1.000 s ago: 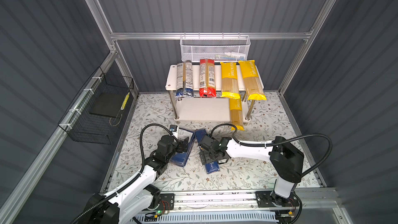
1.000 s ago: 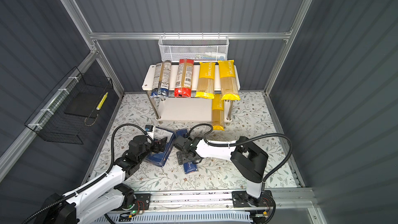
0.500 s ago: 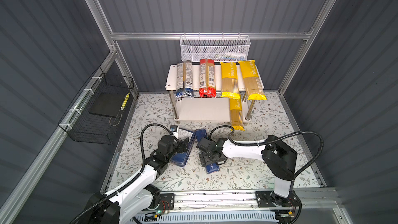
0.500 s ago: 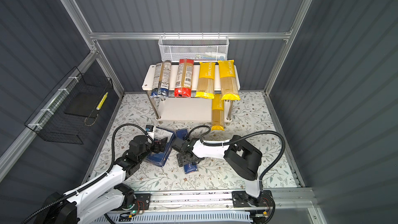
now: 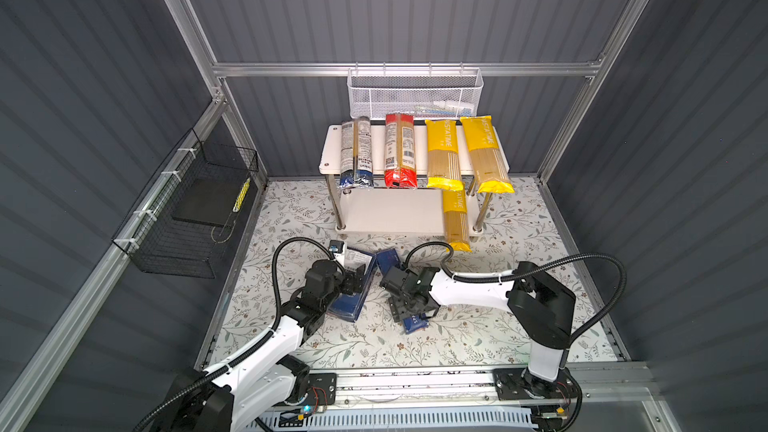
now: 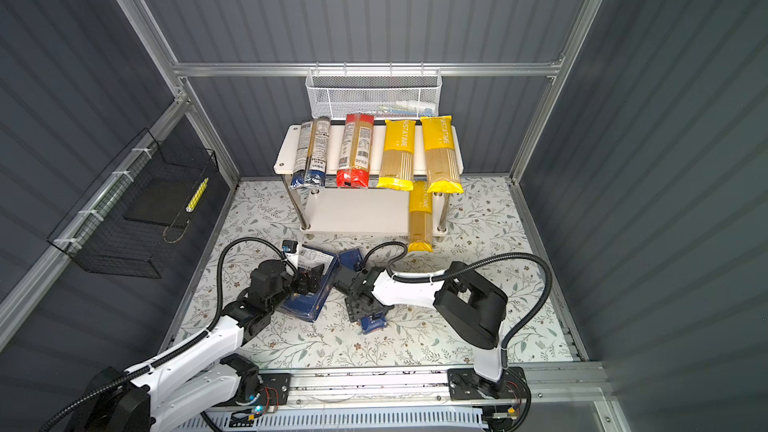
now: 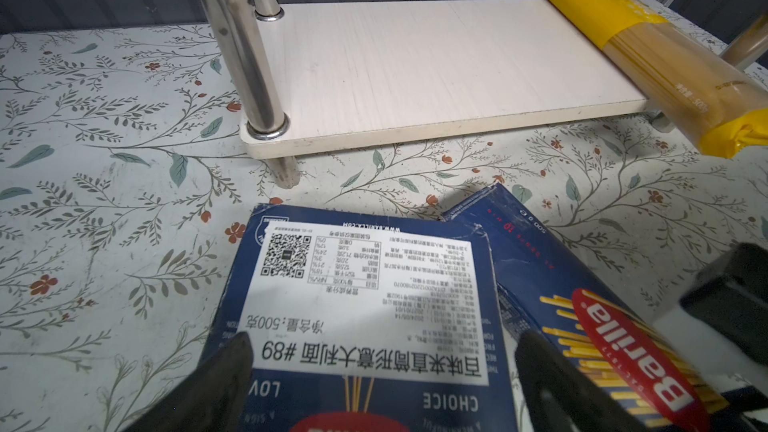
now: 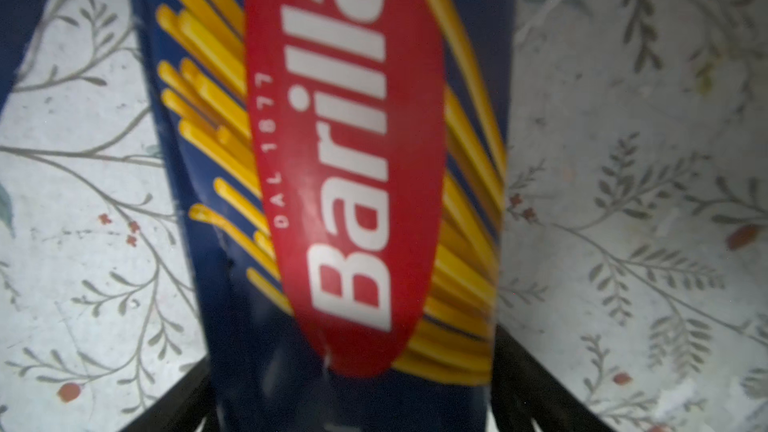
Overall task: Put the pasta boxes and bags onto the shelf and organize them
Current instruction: 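Lower the right gripper and close it on the Barilla spaghetti box, then lift the Barilla spaghetti box upright with the right gripper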
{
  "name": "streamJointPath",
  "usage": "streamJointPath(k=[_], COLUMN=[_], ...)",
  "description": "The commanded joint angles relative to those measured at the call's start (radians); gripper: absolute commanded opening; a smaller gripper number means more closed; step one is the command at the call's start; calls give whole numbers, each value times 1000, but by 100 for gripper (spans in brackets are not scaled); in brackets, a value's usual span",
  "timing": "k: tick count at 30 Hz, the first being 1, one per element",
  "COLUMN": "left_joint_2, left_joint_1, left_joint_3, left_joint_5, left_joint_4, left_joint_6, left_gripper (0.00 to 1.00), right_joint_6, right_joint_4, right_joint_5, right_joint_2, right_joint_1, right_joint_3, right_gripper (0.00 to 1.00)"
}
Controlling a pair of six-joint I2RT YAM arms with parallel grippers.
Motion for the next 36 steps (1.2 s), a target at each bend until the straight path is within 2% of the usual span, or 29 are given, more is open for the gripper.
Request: streamJointPath(k=[1, 14, 36], left_joint_2=[8, 8, 5], left_joint_1=[-4, -4, -4], left_joint_3=[29, 30, 31], left_joint_5=[8, 7, -2], left_joint_4=[7, 7, 3], left_joint_6=[6, 6, 6], left_gripper=[99, 99, 99], right_joint_6=[15, 21, -25], right_joint_4=[-1, 93, 255], right_joint_5=[75, 99, 194], right_joint_2=[-48, -132, -377], right_joint_1=[2, 1, -48], right_joint_3=[-26, -108, -188], right_gripper=[80, 57, 42])
